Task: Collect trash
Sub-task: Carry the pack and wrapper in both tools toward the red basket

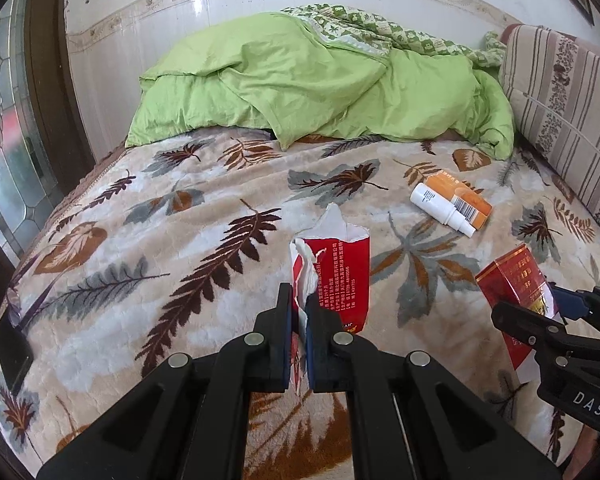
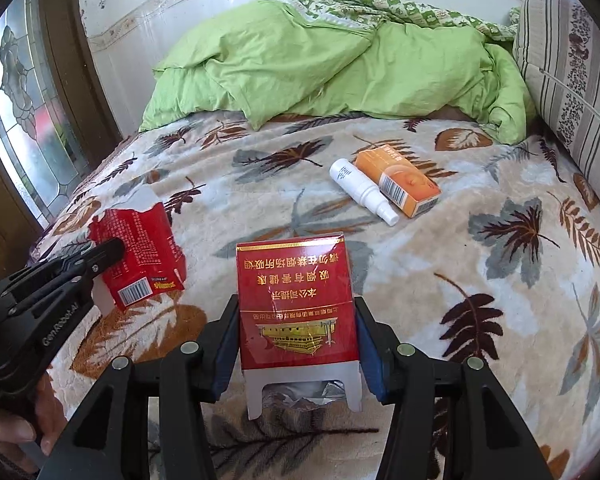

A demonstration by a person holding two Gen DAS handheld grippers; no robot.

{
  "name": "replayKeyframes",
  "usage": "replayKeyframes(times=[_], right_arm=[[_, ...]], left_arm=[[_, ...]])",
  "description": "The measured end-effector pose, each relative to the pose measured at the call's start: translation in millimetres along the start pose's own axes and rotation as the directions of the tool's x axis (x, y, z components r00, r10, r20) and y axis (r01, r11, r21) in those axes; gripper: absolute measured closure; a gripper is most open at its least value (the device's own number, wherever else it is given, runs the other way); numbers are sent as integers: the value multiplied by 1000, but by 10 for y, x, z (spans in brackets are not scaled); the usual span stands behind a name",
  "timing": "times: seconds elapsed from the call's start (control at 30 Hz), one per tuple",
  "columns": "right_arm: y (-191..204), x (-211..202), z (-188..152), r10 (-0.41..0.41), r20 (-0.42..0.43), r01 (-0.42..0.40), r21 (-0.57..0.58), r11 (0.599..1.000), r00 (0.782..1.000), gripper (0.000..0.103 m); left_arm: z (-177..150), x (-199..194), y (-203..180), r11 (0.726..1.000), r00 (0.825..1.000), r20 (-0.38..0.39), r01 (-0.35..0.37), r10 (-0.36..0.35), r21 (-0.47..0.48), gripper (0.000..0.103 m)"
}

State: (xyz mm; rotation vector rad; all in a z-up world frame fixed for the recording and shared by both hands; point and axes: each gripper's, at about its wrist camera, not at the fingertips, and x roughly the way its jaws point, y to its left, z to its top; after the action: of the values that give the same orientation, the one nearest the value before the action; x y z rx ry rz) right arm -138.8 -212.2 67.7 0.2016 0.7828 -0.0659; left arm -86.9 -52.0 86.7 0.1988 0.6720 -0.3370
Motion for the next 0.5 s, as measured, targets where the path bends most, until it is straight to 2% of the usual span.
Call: replayKeyframes(times=[0.23,0.5], right_arm=[[-17,-3,-4,19,-5,-18,16,1000,1000,47],[-50,-7,-1,23,-6,-23,28,999,1000,47]], left_arm=[[-7,-54,-86,998,999,36,-18,17,53,98],[-14,-69,-109,997,999,46,-25,22,69,98]])
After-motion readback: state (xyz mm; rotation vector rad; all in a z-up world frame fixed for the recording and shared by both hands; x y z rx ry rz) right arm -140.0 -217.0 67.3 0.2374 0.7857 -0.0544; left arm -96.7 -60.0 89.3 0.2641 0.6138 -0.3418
